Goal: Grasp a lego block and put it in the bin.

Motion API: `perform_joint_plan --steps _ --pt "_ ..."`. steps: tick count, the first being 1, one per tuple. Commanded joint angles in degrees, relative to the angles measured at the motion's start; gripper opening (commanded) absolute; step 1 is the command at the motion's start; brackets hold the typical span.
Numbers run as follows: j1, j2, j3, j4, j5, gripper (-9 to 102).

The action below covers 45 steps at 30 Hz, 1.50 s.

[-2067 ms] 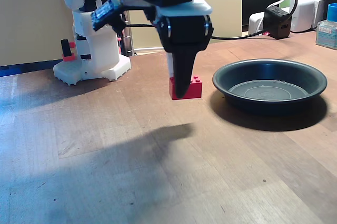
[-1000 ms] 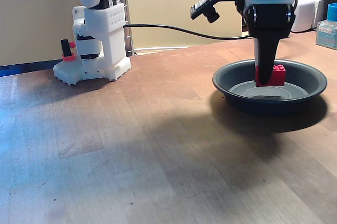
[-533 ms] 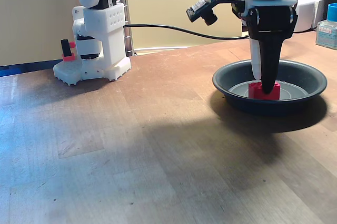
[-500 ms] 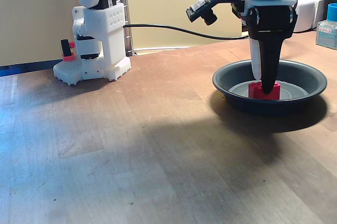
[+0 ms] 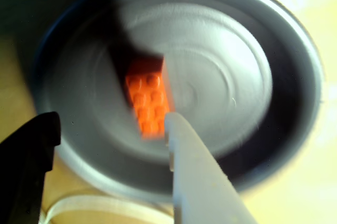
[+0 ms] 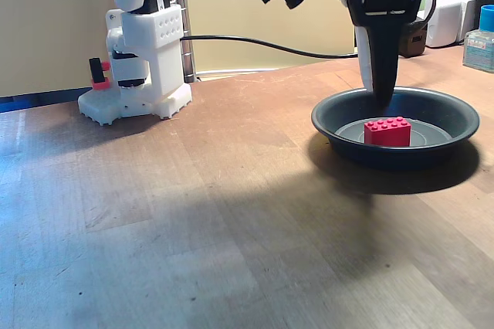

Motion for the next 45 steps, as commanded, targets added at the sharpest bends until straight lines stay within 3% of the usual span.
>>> perform_joint_plan --steps 1,8,16,28,35,45 --pt "-0.4 7.4 1.5 0.4 0.2 19" --pt "2.0 18.1 4.6 0.3 -2.4 19" --pt "16.3 29.4 12.0 0.4 -27.2 1" --pt "38.0 41.0 30.0 -0.4 -58.2 0" --pt "46.8 46.4 38.3 -6.7 -70.8 0" --pt "52.1 61.2 61.8 -21.8 -72.8 0"
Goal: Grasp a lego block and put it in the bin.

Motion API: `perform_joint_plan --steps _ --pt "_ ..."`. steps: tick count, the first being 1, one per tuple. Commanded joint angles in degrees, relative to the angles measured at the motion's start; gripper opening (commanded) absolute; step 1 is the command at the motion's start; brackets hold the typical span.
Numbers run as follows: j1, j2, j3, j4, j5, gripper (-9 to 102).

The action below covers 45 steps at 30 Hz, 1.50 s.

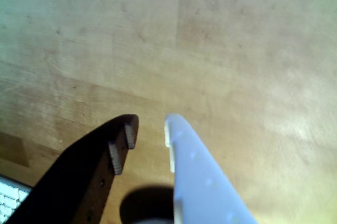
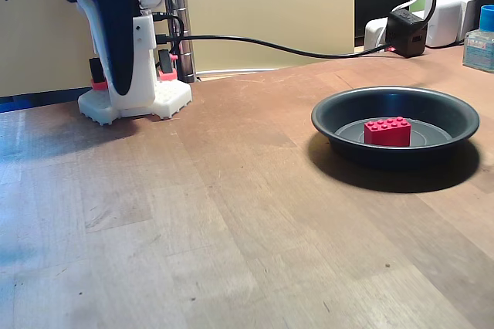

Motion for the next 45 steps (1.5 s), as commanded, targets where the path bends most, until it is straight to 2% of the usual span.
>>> perform_joint_plan --steps 1,6,14,31,41,45 --pt "1.1 5.4 7.5 -4.2 -0.1 0" --pt "2.0 13.3 18.7 -10.9 0.2 0" --pt "2.5 24.5 33.1 -16.2 0.7 0" --pt "2.1 49.6 52.9 -15.7 0.6 0" --pt "2.6 51.4 59.2 -15.7 0.7 0" --pt "3.0 51.4 60.6 -16.0 7.6 0"
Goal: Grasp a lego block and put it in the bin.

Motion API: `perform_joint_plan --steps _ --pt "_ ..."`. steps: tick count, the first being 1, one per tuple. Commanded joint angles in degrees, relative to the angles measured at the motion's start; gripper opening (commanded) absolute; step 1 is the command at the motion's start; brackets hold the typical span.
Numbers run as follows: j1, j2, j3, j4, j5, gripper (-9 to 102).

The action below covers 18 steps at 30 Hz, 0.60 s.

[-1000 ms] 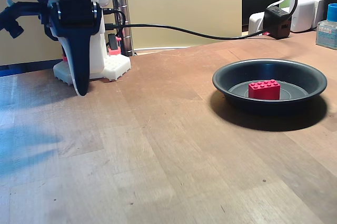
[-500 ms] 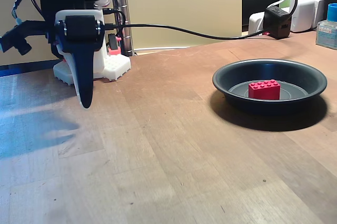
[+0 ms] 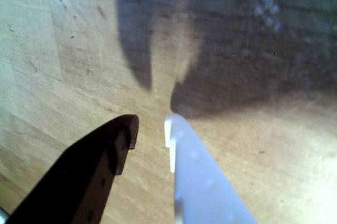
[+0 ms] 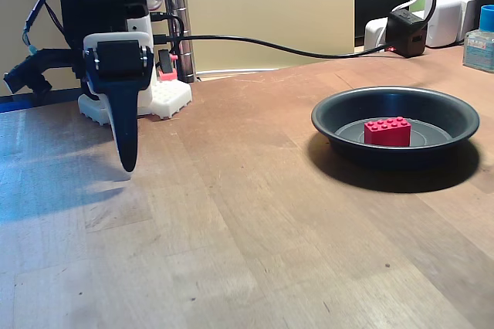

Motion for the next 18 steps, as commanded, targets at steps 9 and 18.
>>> perform_joint_plan --steps 9,18 --pt "-0.1 0.6 4.6 -1.0 7.0 0" --pt "-0.5 0.4 6.0 -2.7 6.2 0"
